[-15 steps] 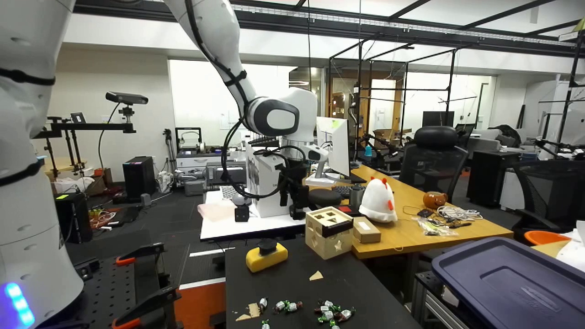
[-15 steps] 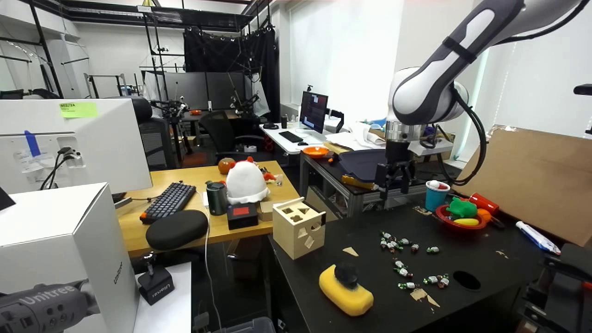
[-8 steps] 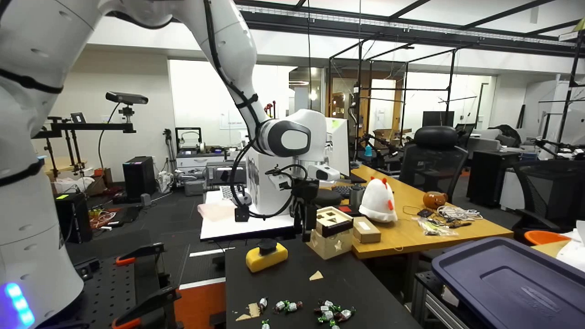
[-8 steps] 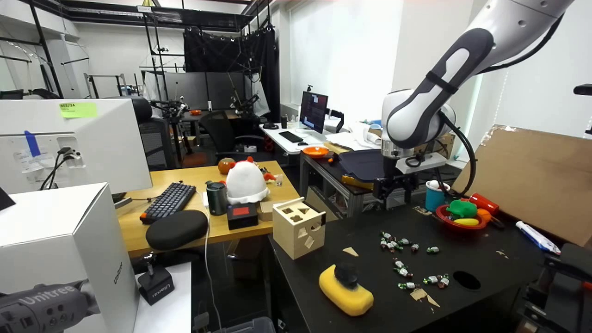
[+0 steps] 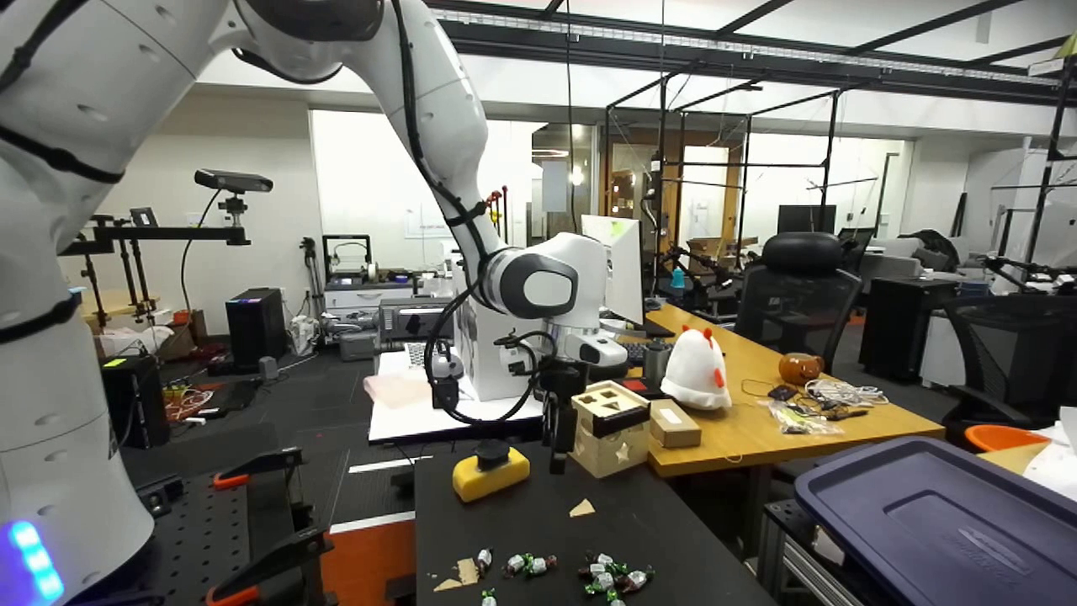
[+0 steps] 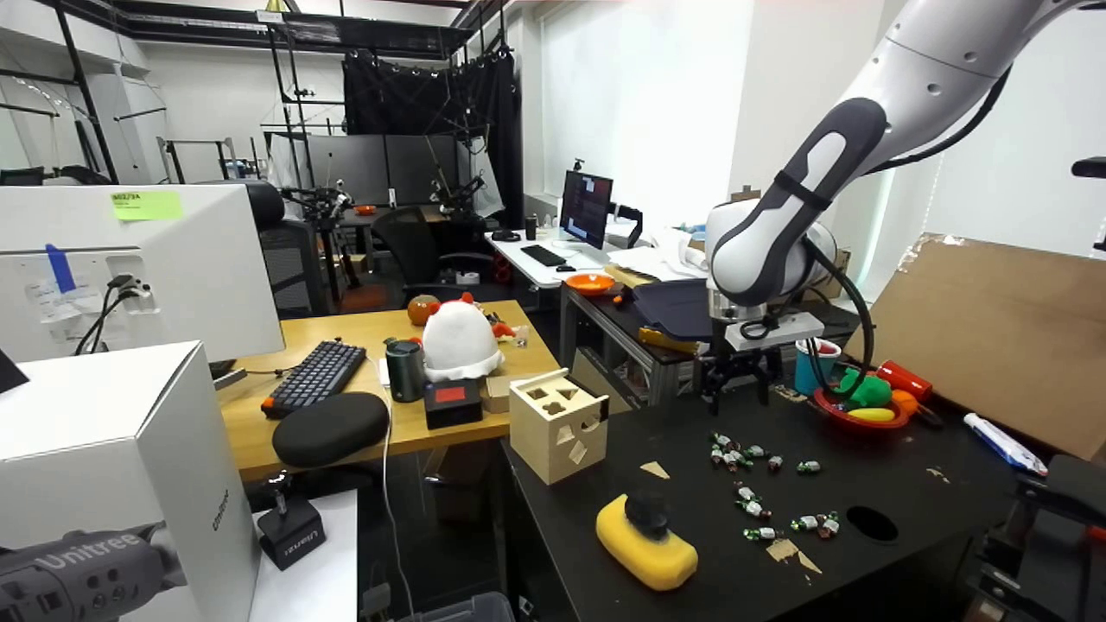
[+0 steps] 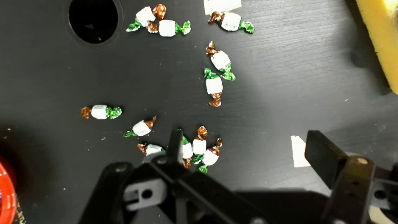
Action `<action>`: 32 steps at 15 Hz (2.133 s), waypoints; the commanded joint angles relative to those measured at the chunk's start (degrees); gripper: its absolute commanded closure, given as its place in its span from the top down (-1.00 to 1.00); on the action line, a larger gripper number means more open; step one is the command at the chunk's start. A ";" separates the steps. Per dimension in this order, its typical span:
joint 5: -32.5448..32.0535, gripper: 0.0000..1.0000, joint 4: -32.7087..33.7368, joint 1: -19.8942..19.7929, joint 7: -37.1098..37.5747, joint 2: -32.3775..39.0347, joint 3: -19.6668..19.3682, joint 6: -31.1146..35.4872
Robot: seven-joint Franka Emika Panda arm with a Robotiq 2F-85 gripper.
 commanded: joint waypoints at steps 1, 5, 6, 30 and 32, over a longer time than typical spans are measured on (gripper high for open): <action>0.92 1.00 0.51 0.36 -0.27 0.30 -0.11 -0.19; 1.03 1.00 0.68 0.42 -0.27 0.60 -0.06 -0.18; 1.03 1.00 0.69 0.37 -0.27 0.66 -0.11 -0.18; 15.91 1.00 23.18 -17.04 -7.51 26.27 6.61 2.84; 17.27 1.00 24.40 -18.44 -8.99 27.23 7.68 2.60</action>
